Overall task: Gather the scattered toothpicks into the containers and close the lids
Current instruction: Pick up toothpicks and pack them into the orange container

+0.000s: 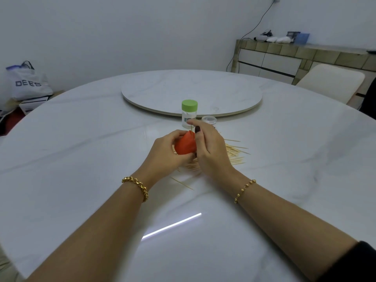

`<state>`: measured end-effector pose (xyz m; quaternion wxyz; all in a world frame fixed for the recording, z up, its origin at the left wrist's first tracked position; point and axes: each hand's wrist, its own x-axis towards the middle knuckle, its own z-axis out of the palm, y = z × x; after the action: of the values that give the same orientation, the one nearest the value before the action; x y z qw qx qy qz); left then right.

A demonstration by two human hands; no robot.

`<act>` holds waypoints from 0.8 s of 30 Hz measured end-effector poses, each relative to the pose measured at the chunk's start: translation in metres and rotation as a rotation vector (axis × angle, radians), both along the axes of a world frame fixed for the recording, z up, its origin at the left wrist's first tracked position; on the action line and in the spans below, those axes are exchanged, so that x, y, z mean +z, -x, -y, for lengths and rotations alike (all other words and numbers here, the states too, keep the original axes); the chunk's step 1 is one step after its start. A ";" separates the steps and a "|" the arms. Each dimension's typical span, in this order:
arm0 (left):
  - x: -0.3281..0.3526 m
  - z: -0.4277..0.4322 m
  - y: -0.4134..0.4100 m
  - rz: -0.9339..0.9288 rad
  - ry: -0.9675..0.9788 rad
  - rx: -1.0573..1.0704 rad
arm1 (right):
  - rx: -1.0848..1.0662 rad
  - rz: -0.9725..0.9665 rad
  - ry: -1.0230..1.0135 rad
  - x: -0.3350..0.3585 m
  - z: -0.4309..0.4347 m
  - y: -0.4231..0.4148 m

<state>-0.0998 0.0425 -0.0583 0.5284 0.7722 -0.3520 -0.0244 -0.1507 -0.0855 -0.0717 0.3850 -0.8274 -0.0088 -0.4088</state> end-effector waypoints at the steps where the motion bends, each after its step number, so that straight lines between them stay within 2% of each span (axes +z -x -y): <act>1: 0.000 0.000 0.000 -0.004 0.014 0.011 | 0.002 0.005 -0.002 0.000 0.001 -0.001; 7: 0.000 0.002 -0.005 -0.064 0.106 0.051 | 0.009 -0.024 0.005 0.002 0.000 0.001; 15: -0.002 0.001 -0.006 -0.033 0.089 0.036 | 0.095 -0.118 -0.055 0.002 -0.007 0.004; 21: -0.001 -0.001 -0.004 -0.025 0.021 -0.028 | 0.155 -0.098 0.049 0.007 -0.015 0.008; 24: -0.001 -0.001 -0.006 -0.021 0.008 -0.019 | 0.056 -0.190 0.221 0.007 -0.007 0.005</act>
<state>-0.0940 0.0435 -0.0589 0.5350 0.7663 -0.3538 -0.0360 -0.1555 -0.0790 -0.0651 0.3019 -0.8991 -0.0402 -0.3144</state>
